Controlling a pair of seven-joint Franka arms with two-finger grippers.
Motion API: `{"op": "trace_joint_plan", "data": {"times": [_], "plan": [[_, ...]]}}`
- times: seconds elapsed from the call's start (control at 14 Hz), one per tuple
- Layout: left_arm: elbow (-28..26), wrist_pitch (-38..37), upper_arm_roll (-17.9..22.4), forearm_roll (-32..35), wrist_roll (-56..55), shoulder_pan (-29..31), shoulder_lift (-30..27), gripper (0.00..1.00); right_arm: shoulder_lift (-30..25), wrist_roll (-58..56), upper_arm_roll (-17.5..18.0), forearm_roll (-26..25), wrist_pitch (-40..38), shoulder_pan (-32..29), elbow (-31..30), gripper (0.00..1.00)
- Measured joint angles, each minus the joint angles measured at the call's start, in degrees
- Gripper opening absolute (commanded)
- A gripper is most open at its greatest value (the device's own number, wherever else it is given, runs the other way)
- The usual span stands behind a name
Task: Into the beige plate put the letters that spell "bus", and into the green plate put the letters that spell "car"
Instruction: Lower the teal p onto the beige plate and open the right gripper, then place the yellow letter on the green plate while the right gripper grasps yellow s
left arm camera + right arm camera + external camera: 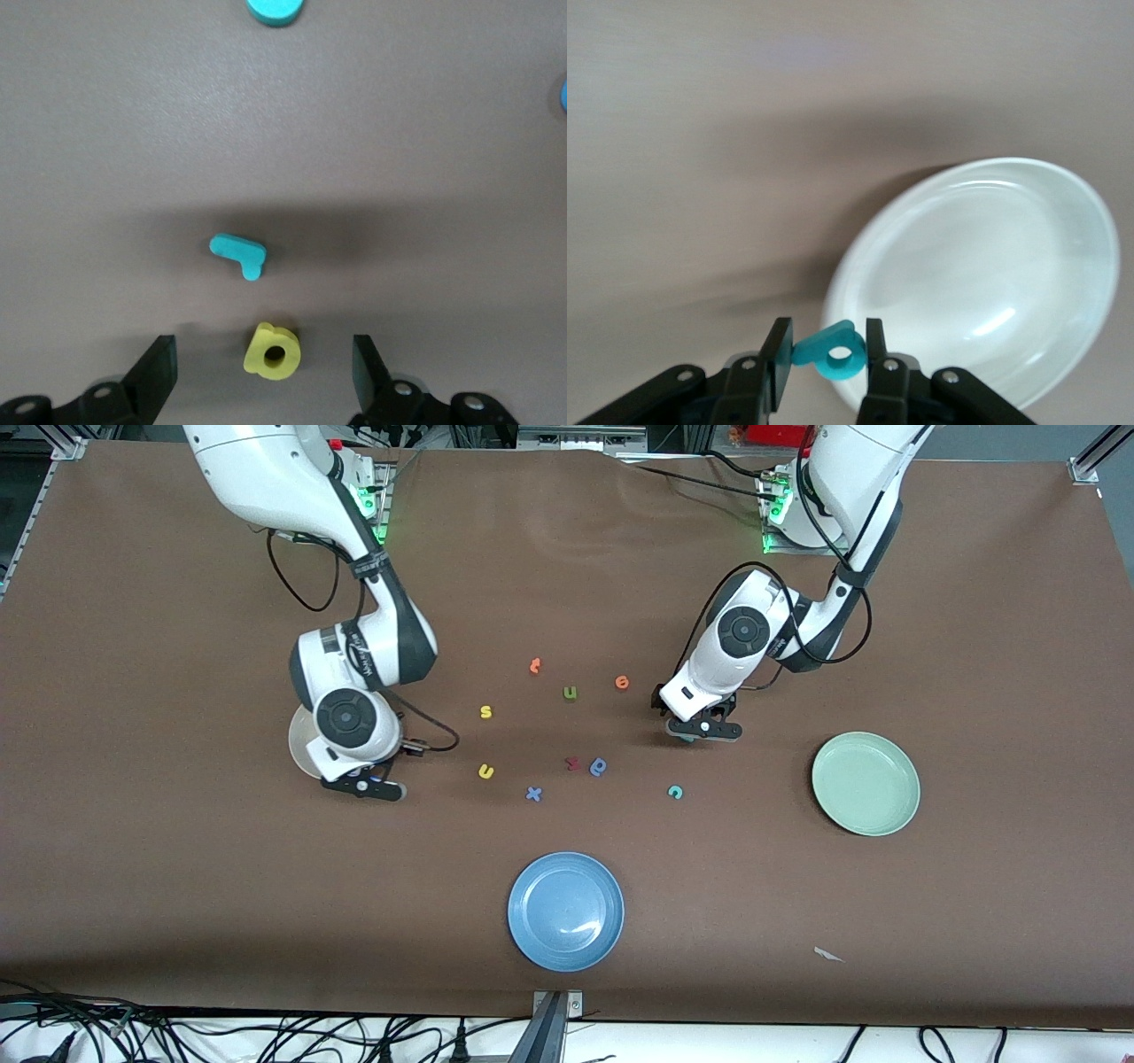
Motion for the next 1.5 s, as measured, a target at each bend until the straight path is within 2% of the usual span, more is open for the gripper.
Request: {"op": "trace_joint_plan", "data": {"times": [0.07,0.14,0.21,0.57,0.86,1.0,1.07,1.15,1.29,1.5], "plan": [[0.0,-0.2,0.0,0.0,0.0,-0.3,0.1,0.8,0.0,-0.1,-0.9,0.0,0.0,0.0,-1.5,0.23],[0.0,-0.2,0.0,0.0,0.0,-0.6,0.3,0.79,0.0,-0.1,-1.7,0.0,0.0,0.0,-2.9,0.88],[0.0,-0.2,0.0,0.1,0.0,-0.7,0.7,0.77,0.0,-0.1,-2.3,0.0,0.0,0.0,-4.0,1.0],[0.7,-0.2,0.2,0.9,-0.1,-0.8,1.6,0.61,-1.9,1.4,-1.5,0.3,-0.6,0.5,-3.5,1.0],[1.0,-0.5,0.3,2.7,-0.9,-0.8,1.9,0.46,-3.6,14.7,5.8,0.6,0.7,1.8,-0.6,0.99],[1.3,-1.7,0.3,4.5,-2.4,-0.8,1.9,0.42,-2.9,21.2,8.6,0.7,4.1,3.9,-1.0,0.86],[1.4,-2.1,0.3,5.1,-3.1,-0.9,1.9,0.4,-2.1,23.0,9.6,0.7,6.6,4.7,-1.4,0.83],[1.5,-2.4,0.3,5.4,-3.3,-0.9,1.9,0.38,-1.2,23.9,10.7,0.7,9.1,4.9,-2.0,0.71],[1.6,-2.8,0.3,5.4,-3.5,-1.0,1.9,0.34,0.3,24.2,12.0,0.7,12.1,5.0,-2.8,0.67],[1.8,-3.2,0.2,5.4,-4.1,-1.0,1.9,0.23,1.6,24.2,12.5,0.7,14.6,5.0,-3.5,0.67]]}}
